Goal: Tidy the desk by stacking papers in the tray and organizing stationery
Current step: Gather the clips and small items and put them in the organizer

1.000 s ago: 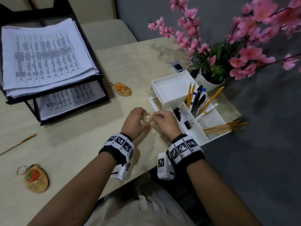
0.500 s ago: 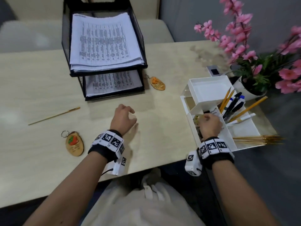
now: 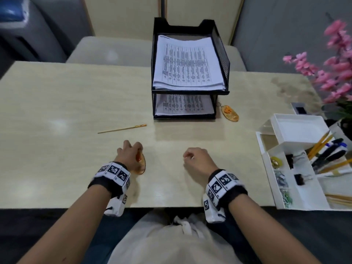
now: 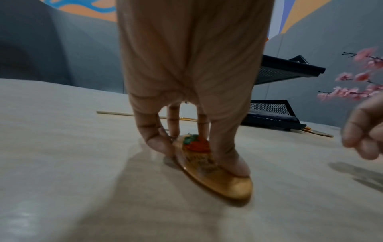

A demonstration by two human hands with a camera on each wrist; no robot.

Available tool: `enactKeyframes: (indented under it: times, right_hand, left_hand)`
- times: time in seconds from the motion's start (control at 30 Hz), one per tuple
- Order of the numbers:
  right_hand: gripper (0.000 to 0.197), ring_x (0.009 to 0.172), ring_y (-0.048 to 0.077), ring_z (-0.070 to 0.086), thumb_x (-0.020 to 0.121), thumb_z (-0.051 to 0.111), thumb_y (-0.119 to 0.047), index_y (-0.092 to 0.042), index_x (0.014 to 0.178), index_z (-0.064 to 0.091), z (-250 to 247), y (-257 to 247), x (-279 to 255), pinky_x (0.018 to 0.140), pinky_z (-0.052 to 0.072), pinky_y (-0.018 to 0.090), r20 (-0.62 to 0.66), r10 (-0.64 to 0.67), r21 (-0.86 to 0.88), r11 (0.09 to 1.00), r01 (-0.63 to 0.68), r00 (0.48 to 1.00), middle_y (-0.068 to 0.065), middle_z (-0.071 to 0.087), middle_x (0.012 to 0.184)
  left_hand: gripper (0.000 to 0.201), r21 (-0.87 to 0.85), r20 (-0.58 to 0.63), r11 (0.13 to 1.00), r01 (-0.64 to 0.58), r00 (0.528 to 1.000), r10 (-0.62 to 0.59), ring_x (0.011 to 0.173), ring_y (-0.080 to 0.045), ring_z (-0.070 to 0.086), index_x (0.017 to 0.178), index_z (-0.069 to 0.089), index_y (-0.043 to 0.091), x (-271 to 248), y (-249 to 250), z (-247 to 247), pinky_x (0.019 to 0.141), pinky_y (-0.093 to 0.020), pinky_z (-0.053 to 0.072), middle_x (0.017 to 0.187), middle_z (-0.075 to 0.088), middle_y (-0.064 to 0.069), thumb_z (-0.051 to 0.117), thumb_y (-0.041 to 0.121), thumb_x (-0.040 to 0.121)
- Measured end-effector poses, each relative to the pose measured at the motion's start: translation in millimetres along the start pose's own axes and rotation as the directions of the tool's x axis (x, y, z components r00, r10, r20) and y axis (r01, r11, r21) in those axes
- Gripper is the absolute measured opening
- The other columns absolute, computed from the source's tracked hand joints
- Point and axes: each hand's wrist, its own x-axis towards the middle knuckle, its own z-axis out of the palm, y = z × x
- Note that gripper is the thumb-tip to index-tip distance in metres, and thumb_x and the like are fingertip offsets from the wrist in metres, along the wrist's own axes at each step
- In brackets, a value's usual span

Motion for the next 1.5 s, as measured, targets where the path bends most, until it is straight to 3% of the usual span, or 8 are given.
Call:
enactKeyframes:
  times: [0.2, 0.37, 0.6, 0.77, 1.0, 1.17, 1.33, 1.5]
  right_hand:
    - [0.024, 0.1, 0.025, 0.059, 0.082, 0.058, -0.016, -0.008, 0.103, 0.065, 46, -28, 10, 0.091, 0.05, 0.038, 0.18, 0.009, -0.025, 1.0, -0.004, 0.984, 0.007, 0.062, 0.103]
    - [0.061, 0.113, 0.023, 0.045, 0.075, 0.068, -0.039, -0.014, 0.126, 0.045, 85, -48, 13, 0.093, 0.044, 0.038, 0.18, -0.054, -0.188, 0.978, 0.088, 0.982, 0.004, 0.044, 0.123]
    - [0.041, 0.114, 0.031, 0.045, 0.083, 0.062, -0.024, -0.006, 0.116, 0.047, 98, -63, 29, 0.091, 0.043, 0.039, 0.046, 0.04, -0.273, 0.962, -0.026, 0.998, 0.012, 0.048, 0.123]
    - [0.019, 0.095, 0.034, 0.058, 0.087, 0.054, -0.014, -0.005, 0.105, 0.054, 70, -54, 27, 0.083, 0.05, 0.044, 0.036, 0.02, -0.083, 0.996, -0.017, 0.999, 0.016, 0.063, 0.105]
    - [0.01, 0.072, 0.022, 0.059, 0.087, 0.059, -0.007, -0.016, 0.085, 0.059, 2, -30, 12, 0.062, 0.05, 0.025, -0.146, 0.046, 0.182, 0.983, -0.019, 0.988, 0.005, 0.062, 0.084]
    - [0.002, 0.076, 0.016, 0.057, 0.088, 0.06, -0.017, -0.016, 0.086, 0.059, -92, -7, -8, 0.07, 0.045, 0.027, -0.493, 0.124, 0.242, 0.97, -0.001, 0.861, 0.0, 0.062, 0.084]
    - [0.012, 0.088, 0.033, 0.06, 0.094, 0.046, -0.019, -0.008, 0.094, 0.05, -194, 25, -20, 0.08, 0.048, 0.04, -0.793, 0.154, 0.122, 0.988, -0.094, 0.589, 0.016, 0.06, 0.095]
    - [0.034, 0.117, 0.04, 0.048, 0.096, 0.035, -0.008, -0.011, 0.127, 0.047, -236, 62, -10, 0.094, 0.041, 0.045, -0.699, 0.283, -0.019, 0.911, -0.413, 0.657, 0.023, 0.055, 0.124]
  left_hand:
    - [0.045, -0.1, 0.071, 0.994, 0.042, 0.997, -0.035, 0.108, -0.035, 0.048, 0.097, 0.041, 0.019, 6, -7, -2, 0.097, -0.044, 0.045, 0.118, 0.034, -0.011, 0.078, 0.024, 0.071]
    - [0.03, -0.217, -0.042, 0.975, 0.042, 0.998, -0.052, 0.104, -0.036, 0.053, 0.099, 0.05, 0.007, 18, -3, 2, 0.084, -0.036, 0.043, 0.116, 0.05, -0.02, 0.066, 0.027, 0.082]
    - [0.017, -0.389, -0.084, 0.921, 0.019, 0.995, -0.056, 0.1, -0.038, 0.062, 0.095, 0.056, 0.004, 34, -4, -8, 0.089, -0.04, 0.052, 0.107, 0.064, -0.023, 0.048, 0.017, 0.092]
    - [0.037, -0.032, -0.299, 0.999, -0.034, 0.954, 0.023, 0.121, -0.038, 0.04, 0.129, 0.045, 0.009, 71, -29, -50, 0.096, -0.046, 0.041, 0.131, 0.038, -0.019, 0.047, 0.01, 0.092]
    - [0.026, 0.265, -0.191, 0.948, -0.179, 0.953, 0.234, 0.117, -0.035, 0.041, 0.118, 0.047, 0.003, 82, -18, -30, 0.09, -0.045, 0.044, 0.122, 0.045, -0.017, 0.037, 0.012, 0.095]
    - [0.026, 0.388, -0.106, 0.85, -0.357, 0.898, 0.426, 0.113, -0.028, 0.048, 0.119, 0.048, 0.009, 62, 42, -2, 0.09, -0.037, 0.041, 0.12, 0.053, -0.009, 0.037, 0.016, 0.096]
    - [0.013, -0.1, -0.164, 0.808, -0.58, 0.811, 0.562, 0.076, -0.025, 0.049, 0.095, 0.04, 0.009, 43, 123, -5, 0.057, -0.03, 0.032, 0.081, 0.052, -0.008, 0.043, -0.002, 0.089]
    - [0.017, -0.357, -0.248, 0.698, -0.621, 0.784, 0.57, 0.077, -0.019, 0.048, 0.101, 0.06, 0.002, 33, 206, -15, 0.058, -0.023, 0.035, 0.084, 0.055, -0.006, 0.044, 0.006, 0.095]
